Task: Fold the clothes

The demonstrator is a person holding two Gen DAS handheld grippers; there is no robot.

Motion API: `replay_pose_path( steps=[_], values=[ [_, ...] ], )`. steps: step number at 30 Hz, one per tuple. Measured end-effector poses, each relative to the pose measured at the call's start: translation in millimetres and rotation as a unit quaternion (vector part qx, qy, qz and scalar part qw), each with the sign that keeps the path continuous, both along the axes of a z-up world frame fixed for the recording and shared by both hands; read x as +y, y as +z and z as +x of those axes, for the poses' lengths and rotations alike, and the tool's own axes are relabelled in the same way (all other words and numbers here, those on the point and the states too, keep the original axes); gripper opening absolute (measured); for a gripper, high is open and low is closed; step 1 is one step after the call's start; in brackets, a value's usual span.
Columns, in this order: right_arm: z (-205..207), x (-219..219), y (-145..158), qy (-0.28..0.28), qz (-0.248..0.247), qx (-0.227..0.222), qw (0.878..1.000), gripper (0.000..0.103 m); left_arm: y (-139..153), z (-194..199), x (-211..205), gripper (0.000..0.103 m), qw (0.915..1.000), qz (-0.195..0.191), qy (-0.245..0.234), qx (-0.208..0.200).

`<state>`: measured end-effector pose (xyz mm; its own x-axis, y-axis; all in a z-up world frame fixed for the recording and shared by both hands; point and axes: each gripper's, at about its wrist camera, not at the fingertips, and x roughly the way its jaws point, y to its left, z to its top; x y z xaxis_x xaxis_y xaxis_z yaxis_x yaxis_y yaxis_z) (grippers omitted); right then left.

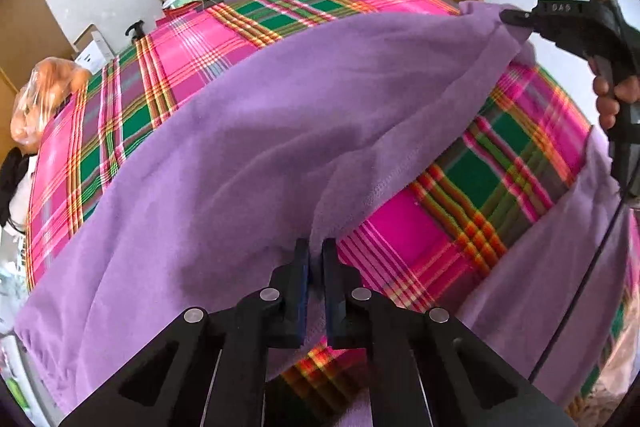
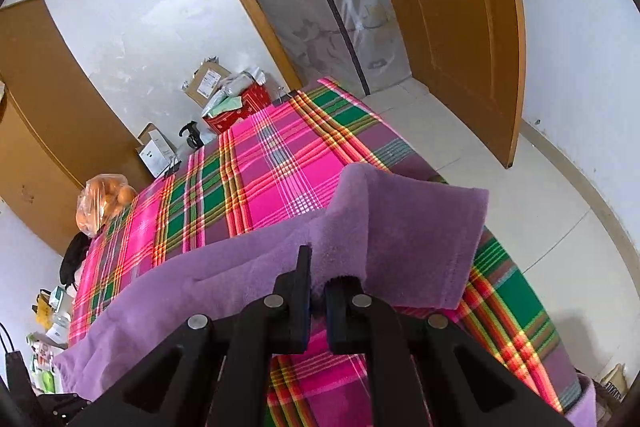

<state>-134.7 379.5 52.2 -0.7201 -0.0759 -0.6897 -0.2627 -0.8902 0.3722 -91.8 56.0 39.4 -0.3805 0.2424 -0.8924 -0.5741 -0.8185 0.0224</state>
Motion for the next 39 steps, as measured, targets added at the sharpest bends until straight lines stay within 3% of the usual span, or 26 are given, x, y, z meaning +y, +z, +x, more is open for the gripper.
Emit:
replay_pose_path(
  steps=[7, 13, 18, 22, 27, 31, 36, 37, 38, 39],
  values=[
    [28, -3, 14, 0.014, -0.003, 0.006, 1.0, 0.006, 18, 13, -21, 0.006, 0.999, 0.039, -0.015, -0.015],
    [51, -4, -18, 0.045, 0.001, -0.069, 0.997, 0.008, 3, 15, -32, 0.006, 0.999, 0.029, -0.008, -0.034],
    [77, 20, -18, 0.049, -0.035, -0.036, 0.998, 0.014, 2, 12, -35, 0.006, 0.9991, 0.031, -0.002, -0.03],
    [90, 41, -8, 0.021, -0.01, -0.008, 1.0, 0.023, 0, 13, -39, 0.006, 0.9985, 0.037, 0.007, -0.04],
    [74, 73, -22, -0.032, -0.018, -0.022, 0.999, 0.031, -3, 11, -37, 0.006, 0.9979, 0.041, 0.018, -0.047],
    [49, 73, -38, -0.006, -0.017, -0.042, 0.999, 0.039, -6, 10, -37, 0.006, 0.9973, 0.043, 0.026, -0.054],
    [28, 62, -49, 0.009, 0.009, -0.049, 0.999, 0.043, -9, 6, -38, 0.006, 0.9963, 0.045, 0.036, -0.063],
    [27, 60, -49, 0.012, 0.013, -0.048, 0.999, 0.039, -9, 5, -38, 0.006, 0.9961, 0.046, 0.038, -0.065],
    [26, 59, -48, 0.014, 0.014, -0.048, 0.999, 0.023, -10, 5, -38, 0.006, 0.9959, 0.046, 0.04, -0.067],
    [25, 59, -47, 0.016, 0.017, -0.044, 0.999, 0.016, -10, 4, -38, 0.006, 0.9956, 0.047, 0.042, -0.069]
  ],
)
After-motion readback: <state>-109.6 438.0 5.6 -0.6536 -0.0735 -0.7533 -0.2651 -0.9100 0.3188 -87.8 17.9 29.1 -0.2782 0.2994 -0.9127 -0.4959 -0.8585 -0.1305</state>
